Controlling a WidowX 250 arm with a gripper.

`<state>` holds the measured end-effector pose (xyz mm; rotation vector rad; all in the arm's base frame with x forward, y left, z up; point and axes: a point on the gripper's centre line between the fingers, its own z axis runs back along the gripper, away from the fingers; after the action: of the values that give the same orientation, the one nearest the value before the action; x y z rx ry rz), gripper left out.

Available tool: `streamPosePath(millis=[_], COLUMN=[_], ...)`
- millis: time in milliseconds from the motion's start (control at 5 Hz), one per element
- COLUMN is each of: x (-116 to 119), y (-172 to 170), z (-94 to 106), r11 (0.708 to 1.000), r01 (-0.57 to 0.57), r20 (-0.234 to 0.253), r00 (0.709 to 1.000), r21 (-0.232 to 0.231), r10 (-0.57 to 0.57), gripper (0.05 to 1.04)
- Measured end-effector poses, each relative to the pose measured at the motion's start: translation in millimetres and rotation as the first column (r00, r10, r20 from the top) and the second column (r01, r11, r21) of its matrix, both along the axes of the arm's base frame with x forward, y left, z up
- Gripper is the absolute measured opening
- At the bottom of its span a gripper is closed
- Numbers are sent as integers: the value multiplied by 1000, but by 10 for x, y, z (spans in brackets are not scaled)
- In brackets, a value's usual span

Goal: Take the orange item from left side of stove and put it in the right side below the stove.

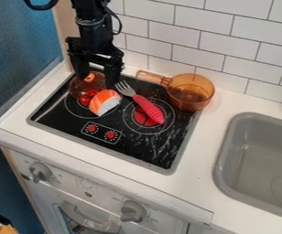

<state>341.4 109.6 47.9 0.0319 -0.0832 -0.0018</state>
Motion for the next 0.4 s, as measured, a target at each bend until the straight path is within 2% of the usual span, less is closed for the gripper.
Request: streamPosePath(millis=[200,400], x=[-15,-10], y=[-3,27], z=[-155,-269], r11=[1000,1000], r01=[2,0], r20=[-34,-51], r00=[999,999], r21=[-9,3], r10=[-3,0], gripper=[1001,1001])
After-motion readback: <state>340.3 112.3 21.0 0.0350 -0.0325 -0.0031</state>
